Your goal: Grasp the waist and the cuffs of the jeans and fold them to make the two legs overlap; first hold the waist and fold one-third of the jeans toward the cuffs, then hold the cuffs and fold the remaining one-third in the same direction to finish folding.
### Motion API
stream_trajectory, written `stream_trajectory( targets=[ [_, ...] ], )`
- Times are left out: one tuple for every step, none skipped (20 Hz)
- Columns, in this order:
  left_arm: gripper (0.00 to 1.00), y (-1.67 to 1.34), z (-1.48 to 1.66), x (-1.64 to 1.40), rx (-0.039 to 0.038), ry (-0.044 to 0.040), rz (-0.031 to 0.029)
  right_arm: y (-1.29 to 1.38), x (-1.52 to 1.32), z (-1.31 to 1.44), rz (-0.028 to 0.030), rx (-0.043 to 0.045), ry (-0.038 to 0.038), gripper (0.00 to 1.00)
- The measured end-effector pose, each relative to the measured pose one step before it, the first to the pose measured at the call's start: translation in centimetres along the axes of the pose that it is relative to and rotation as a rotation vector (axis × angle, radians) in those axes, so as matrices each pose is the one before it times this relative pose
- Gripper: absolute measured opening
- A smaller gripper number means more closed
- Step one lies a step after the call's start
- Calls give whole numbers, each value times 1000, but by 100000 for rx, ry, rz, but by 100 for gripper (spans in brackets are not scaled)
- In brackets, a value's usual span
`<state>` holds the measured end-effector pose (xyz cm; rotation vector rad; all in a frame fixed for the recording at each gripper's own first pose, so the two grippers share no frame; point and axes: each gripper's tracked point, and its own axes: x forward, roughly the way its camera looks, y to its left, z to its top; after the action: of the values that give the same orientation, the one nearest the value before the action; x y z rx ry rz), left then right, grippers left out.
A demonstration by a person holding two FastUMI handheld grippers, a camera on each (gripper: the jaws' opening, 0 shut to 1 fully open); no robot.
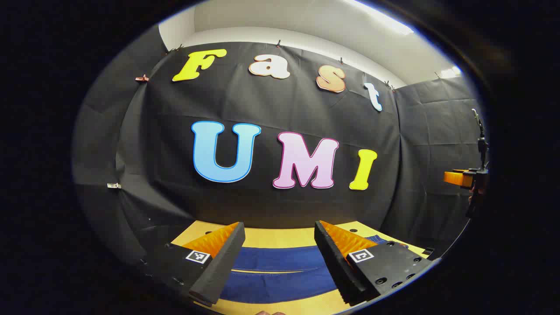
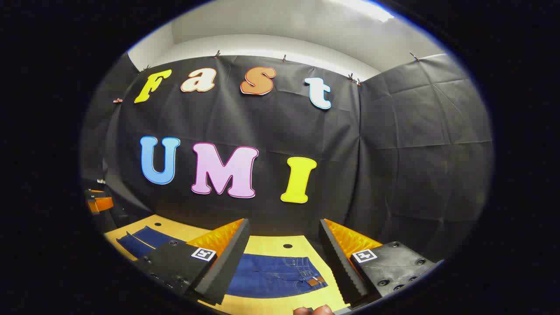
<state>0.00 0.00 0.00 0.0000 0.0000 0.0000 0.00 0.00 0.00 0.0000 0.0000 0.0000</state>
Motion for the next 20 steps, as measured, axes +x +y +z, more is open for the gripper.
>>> stream_trajectory(
  targets=[
    [99, -612, 43, 195, -148, -218, -1436, -49, -203, 7, 38, -1124, -44, 97],
    [99, -611, 197, 59, -199, -359, -1681, -39, -180, 52, -203, -1149, 5, 97],
    [99, -371, -28, 79, 96, -437, -1192, -96, -83, -35, -398, -1094, 21, 97],
    [99, -188, 95, 136, 402, -256, -952, -42, -258, -133, -371, -624, 374, 97],
    [99, -200, -103, 17, 478, 153, -996, 19, -155, -143, -159, -306, 487, 96],
    [99, -82, -84, -12, 417, 463, -525, 92, -227, 59, -105, -195, 76, 100],
    [99, 201, -47, -65, 181, 314, -58, 18, -97, 34, -158, -20, -172, 97],
    [99, 246, 33, -117, 22, 115, 126, 75, 53, 29, -43, 2, -149, 97],
    [99, 225, -18, -172, -42, -30, 289, 135, 5, 19, -75, 19, -18, 97],
    [99, 325, 127, -141, 93, 126, 482, 222, -36, -4, 170, 105, -105, 97],
    [99, 356, -230, -207, 206, 202, 673, 271, 99, -79, 387, 115, 127, 97],
    [99, 313, 73, -157, 282, 213, 408, 174, 74, -35, 50, -165, -36, 97],
    [99, 385, -35, -279, 386, 87, 416, 252, 86, 79, 272, -260, -255, 100],
    [99, 316, 76, -169, 357, 102, 450, 212, 206, 45, 197, -246, -187, 97],
    [99, 394, -118, -185, 416, 117, 359, 223, 156, -126, 315, -127, 141, 97],
    [99, 380, 165, -202, 387, 12, 367, 243, 167, -139, 396, -143, 266, 97],
    [99, 370, -180, -79, 332, 150, 328, 141, 292, -181, 163, -364, 589, 97],
    [99, 411, -1, -151, 57, 262, 370, -42, 214, -261, -222, -397, 768, 97],
    [99, 434, -36, -180, -173, 400, 107, 12, 206, -14, -33, -242, 397, 97],
    [99, 377, -133, -205, 22, 792, -63, 34, 230, 90, 102, -41, 389, 97]
  ],
)
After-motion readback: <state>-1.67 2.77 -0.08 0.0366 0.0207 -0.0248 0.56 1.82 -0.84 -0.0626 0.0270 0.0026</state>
